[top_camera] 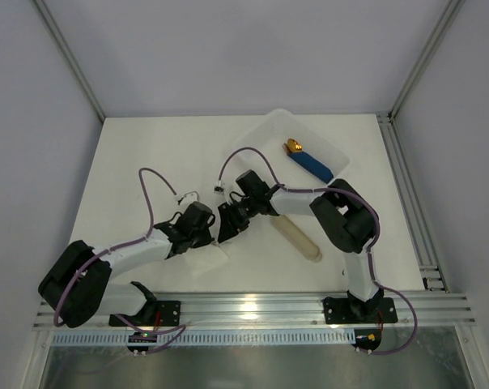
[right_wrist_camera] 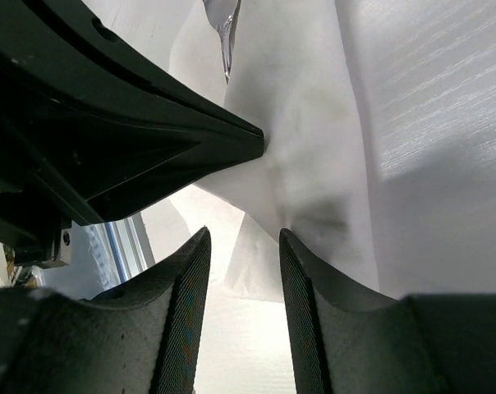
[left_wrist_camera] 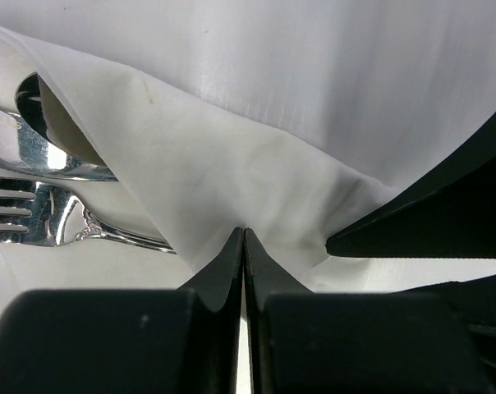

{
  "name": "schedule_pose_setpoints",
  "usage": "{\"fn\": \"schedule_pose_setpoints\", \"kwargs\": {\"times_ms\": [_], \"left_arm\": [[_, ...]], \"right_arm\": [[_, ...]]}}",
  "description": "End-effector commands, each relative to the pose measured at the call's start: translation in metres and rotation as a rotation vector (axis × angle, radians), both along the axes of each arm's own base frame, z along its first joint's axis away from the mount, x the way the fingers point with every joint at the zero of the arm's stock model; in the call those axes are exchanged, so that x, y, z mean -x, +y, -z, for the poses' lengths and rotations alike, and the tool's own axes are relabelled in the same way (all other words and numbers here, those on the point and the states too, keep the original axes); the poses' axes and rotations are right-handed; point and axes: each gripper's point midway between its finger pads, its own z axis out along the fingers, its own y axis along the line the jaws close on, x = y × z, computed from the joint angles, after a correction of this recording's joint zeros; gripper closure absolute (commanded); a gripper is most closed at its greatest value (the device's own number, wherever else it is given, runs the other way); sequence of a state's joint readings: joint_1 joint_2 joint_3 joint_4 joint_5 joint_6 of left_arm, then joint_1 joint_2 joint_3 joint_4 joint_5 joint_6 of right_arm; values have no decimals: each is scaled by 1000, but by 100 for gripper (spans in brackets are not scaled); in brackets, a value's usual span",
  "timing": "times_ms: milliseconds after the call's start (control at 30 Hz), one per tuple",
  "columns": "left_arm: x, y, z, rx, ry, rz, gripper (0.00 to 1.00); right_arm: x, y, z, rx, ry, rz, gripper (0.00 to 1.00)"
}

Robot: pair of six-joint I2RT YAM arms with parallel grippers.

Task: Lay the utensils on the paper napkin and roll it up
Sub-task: Roll the napkin at the center of the board.

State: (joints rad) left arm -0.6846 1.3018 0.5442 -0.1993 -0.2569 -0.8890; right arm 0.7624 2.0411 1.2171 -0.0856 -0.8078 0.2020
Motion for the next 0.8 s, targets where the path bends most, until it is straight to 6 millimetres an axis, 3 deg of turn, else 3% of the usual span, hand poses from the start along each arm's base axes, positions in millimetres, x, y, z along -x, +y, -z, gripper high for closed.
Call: {"fn": "schedule_pose_setpoints", "kwargs": {"times_ms": [0,167,400,767], "left_arm": [[1,3,-3,9,-8,-12,100],[3,1,0,23,-3,-7,100],[5,1,-5,40,-11,-11,100],[8,4,-14,58,-35,-14,100]], "right_arm": [[-12,3,-33,-45,-59,46,57],[-28,1,-46,-56,-66,103,57],[-36,11,-44,-40,-42,106,57],[-16,24,-28,-9,-25,59,62]]}}
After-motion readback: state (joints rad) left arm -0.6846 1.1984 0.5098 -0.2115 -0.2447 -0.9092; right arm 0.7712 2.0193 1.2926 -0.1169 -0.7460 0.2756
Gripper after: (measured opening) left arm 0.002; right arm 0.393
